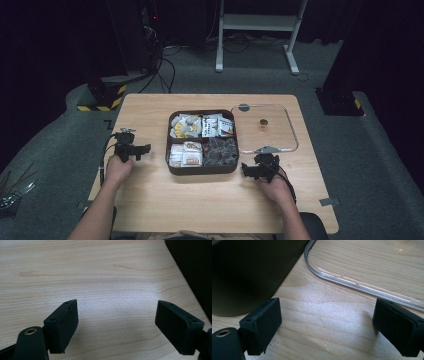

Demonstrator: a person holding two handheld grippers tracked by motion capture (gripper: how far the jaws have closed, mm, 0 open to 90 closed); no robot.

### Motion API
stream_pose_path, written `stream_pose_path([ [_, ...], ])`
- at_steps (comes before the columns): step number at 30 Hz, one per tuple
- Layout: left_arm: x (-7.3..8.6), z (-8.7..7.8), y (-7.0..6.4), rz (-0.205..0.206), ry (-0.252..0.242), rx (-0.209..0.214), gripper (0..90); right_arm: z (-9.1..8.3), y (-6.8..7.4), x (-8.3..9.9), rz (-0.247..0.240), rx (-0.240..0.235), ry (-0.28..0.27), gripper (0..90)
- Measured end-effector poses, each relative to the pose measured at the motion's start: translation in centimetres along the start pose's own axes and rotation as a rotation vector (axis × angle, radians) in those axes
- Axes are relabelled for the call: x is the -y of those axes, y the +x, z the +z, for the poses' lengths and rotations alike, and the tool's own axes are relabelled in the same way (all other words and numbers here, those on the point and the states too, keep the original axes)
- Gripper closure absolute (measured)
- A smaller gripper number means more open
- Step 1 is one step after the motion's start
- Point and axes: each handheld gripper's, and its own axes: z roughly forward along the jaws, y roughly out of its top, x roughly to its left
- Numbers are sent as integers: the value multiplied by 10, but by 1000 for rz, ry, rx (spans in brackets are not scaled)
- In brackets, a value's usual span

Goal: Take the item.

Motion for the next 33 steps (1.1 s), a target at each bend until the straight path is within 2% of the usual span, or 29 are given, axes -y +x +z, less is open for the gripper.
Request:
stream_pose_path([
  [1,0,0,0,0,0,0,194,0,0,0,0,0,0,85],
  [3,-2,-2,-1,-4,3,34,187,0,0,0,0,0,0,85],
  [7,-3,-5,-1,2,-5,52,189,0,0,0,-2,-1,-1,85],
  [8,-4,-8,0,9,-14,85,188,0,0,0,0,-2,0,84],
  [9,-4,-8,0,9,-14,85,187,0,0,0,0,-2,0,84],
  [10,-6,-14,1,25,-30,137,187,0,0,0,0,-2,0,85],
  [11,-6,-14,1,25,-30,137,187,0,0,0,0,-2,0,85],
  [12,-8,-18,1,30,-50,159,196,0,0,0,0,-2,0,85],
  [15,-11,-22,-1,43,-56,159,232,0,0,0,0,-2,0,85],
  [17,-12,-23,-3,59,-55,167,238,0,0,0,-1,-2,0,84],
  [18,-14,-23,-6,84,-50,175,256,0,0,0,-3,-5,0,84],
  [19,-14,-23,-6,84,-50,175,280,0,-1,0,-5,-6,0,85],
  [20,-16,-24,-8,112,-45,192,306,0,-1,0,-6,-8,0,85],
  [22,-18,-24,-11,112,-47,207,305,0,-1,0,-7,-9,0,85],
  [24,-20,-26,-15,131,-52,221,317,0,-1,0,-8,-10,0,85],
  [27,-23,-31,-25,209,-80,204,366,0,-1,0,-9,-10,0,85],
  [29,-23,-32,-27,217,-86,205,381,0,-1,0,-10,-10,0,85],
  [32,-27,-33,-31,204,-89,268,420,0,-1,0,-10,-11,0,85],
  [33,-27,-33,-31,204,-89,268,425,0,-1,0,-10,-11,0,85],
])
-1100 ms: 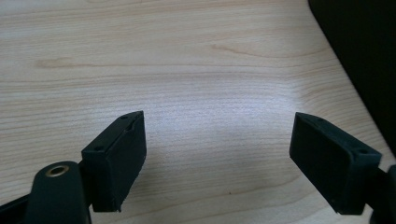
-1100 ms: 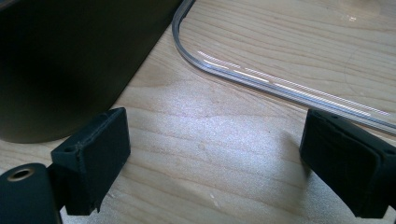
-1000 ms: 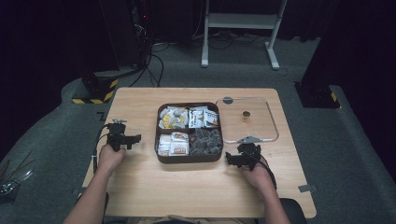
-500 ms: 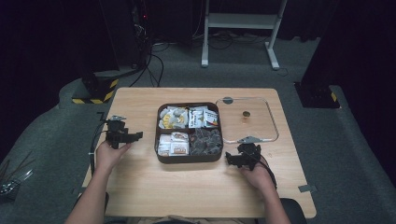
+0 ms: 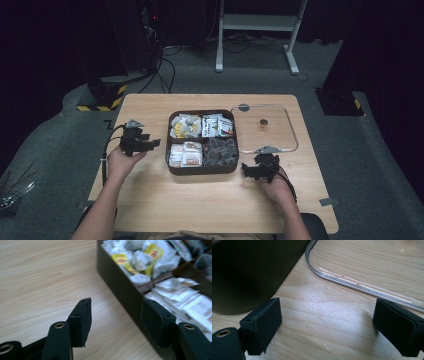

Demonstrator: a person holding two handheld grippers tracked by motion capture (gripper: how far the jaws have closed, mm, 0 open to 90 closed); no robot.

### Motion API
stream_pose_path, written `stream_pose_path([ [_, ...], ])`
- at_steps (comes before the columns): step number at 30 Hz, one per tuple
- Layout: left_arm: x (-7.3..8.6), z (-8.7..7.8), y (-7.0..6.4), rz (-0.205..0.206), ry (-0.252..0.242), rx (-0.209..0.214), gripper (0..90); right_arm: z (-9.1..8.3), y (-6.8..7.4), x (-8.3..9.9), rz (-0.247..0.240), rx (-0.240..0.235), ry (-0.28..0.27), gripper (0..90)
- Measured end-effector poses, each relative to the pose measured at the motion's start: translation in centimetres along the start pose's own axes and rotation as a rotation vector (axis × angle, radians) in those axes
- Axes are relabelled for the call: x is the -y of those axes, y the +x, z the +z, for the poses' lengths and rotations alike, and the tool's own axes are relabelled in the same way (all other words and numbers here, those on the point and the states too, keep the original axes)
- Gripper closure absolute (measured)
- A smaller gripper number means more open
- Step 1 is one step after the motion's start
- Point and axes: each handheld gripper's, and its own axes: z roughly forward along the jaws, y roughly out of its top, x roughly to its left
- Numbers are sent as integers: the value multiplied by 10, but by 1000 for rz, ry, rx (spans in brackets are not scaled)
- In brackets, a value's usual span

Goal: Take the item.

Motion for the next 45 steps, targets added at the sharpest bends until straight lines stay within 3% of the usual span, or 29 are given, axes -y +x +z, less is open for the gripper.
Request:
stream_pose_path([
  [1,-3,1,-2,-3,-1,28,431,0,0,0,0,0,0,85],
  [3,-5,1,-5,5,-2,41,444,0,0,0,-1,0,0,85],
  [18,-18,10,-25,63,3,90,473,0,0,0,-3,-1,0,86],
  [26,-24,17,-30,67,12,151,511,-1,0,1,-6,-1,0,87],
  [36,-32,32,-41,85,51,216,543,-4,1,4,-6,-1,0,87],
  [45,-36,49,-55,137,79,246,580,-7,2,7,-7,-6,1,88],
])
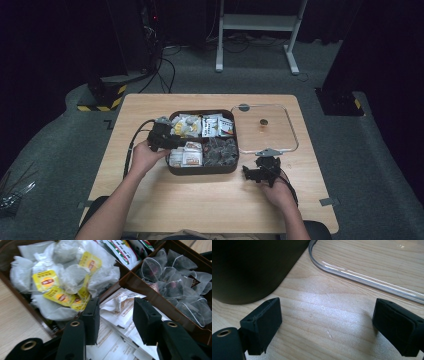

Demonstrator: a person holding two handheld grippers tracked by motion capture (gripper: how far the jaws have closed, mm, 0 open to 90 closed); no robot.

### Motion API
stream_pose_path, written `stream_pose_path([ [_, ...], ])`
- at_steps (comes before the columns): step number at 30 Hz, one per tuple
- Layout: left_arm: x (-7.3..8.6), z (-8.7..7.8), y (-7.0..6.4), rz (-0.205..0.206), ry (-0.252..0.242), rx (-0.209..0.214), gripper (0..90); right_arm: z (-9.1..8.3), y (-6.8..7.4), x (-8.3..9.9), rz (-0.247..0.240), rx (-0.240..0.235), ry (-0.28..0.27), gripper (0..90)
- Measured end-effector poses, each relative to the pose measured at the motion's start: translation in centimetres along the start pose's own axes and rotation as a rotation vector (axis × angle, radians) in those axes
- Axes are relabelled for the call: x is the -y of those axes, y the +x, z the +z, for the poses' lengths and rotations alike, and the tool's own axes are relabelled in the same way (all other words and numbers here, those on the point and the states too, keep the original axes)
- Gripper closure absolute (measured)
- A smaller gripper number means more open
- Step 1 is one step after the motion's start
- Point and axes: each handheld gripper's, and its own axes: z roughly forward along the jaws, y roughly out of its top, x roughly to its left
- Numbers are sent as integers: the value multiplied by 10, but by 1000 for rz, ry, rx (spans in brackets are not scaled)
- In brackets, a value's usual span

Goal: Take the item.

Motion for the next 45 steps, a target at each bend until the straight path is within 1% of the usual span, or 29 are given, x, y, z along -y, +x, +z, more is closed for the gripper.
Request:
stream_pose_path([
  [3,-1,3,-2,6,7,9,585,-1,0,1,-5,1,-2,88],
  [4,-2,8,-3,6,14,20,586,-1,0,1,-2,-1,-1,89],
  [5,-2,8,-3,6,14,20,587,-2,0,2,-4,-1,-1,89],
  [8,-3,16,-3,12,32,32,592,-3,0,3,-3,-3,-2,88],
  [12,-3,22,-2,13,48,37,594,-4,1,4,-3,-3,-1,88],
  [13,-3,23,-2,15,48,34,594,-4,1,4,-3,-3,-1,88],
  [14,-3,24,-2,28,43,25,603,-5,0,5,-6,-3,-1,89],
  [16,-4,25,-1,21,39,27,610,-5,0,6,-7,-3,-2,88],
  [19,-4,26,-1,25,38,24,632,-6,1,7,-6,-4,-2,89],
  [20,-5,27,-1,39,45,24,637,-7,1,7,-8,-5,-1,89],
  [23,-6,29,-2,49,58,26,644,-7,1,8,-8,-5,-1,89],
  [24,-6,31,-3,58,73,30,644,-8,1,8,-6,-5,-1,89],
  [25,-7,33,-4,66,84,27,648,-8,1,8,-5,-6,-1,89],
  [26,-7,34,-6,86,87,19,663,-8,1,9,-5,-6,-1,89],
  [28,-7,34,-7,92,92,11,666,-9,1,9,-5,-6,0,89],
  [31,-7,35,-7,112,104,4,725,-9,1,10,-9,-7,-3,89],
  [33,-7,35,-7,112,105,2,748,-9,1,10,-6,-7,-2,89],
  [35,-7,35,-8,122,114,-8,782,-10,0,10,-10,-7,-3,89],
  [39,-7,35,-8,116,123,-11,805,-10,1,10,-10,-7,-2,89],
  [40,-8,35,-9,109,127,-21,809,-10,1,10,-9,-7,-3,89],
  [42,-9,35,-10,108,132,-26,819,-10,0,10,-9,-8,-3,89],
  [45,-9,34,-10,104,133,-23,827,-10,0,10,-10,-9,-3,89],
])
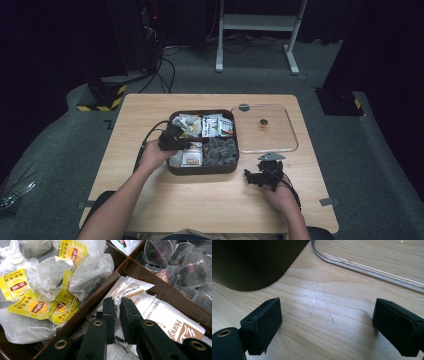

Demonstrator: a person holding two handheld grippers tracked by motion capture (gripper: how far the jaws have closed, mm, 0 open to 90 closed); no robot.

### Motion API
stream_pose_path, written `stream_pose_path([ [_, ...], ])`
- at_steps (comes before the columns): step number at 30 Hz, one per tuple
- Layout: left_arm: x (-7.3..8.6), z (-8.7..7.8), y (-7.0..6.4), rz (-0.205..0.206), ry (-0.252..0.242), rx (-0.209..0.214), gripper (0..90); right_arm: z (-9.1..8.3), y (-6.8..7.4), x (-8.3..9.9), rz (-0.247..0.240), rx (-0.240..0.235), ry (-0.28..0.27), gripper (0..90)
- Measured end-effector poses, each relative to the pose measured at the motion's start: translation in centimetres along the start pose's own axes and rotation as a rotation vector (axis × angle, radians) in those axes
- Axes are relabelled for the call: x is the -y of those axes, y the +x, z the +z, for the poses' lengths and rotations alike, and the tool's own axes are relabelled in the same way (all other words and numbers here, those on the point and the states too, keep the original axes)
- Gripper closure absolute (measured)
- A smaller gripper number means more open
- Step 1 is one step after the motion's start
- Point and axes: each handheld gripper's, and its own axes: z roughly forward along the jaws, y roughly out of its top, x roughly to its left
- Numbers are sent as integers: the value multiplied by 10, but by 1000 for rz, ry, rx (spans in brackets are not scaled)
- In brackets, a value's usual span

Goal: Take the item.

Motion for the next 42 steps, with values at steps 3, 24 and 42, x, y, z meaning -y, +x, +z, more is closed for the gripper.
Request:
stream_pose_path([
  [3,0,-2,1,-8,-1,14,833,0,0,0,0,-1,1,89],
  [24,2,-21,-3,-23,-45,40,842,0,-1,0,-5,-7,1,88],
  [42,15,-44,6,-70,-87,19,842,4,-3,-4,-15,-13,2,86],
])
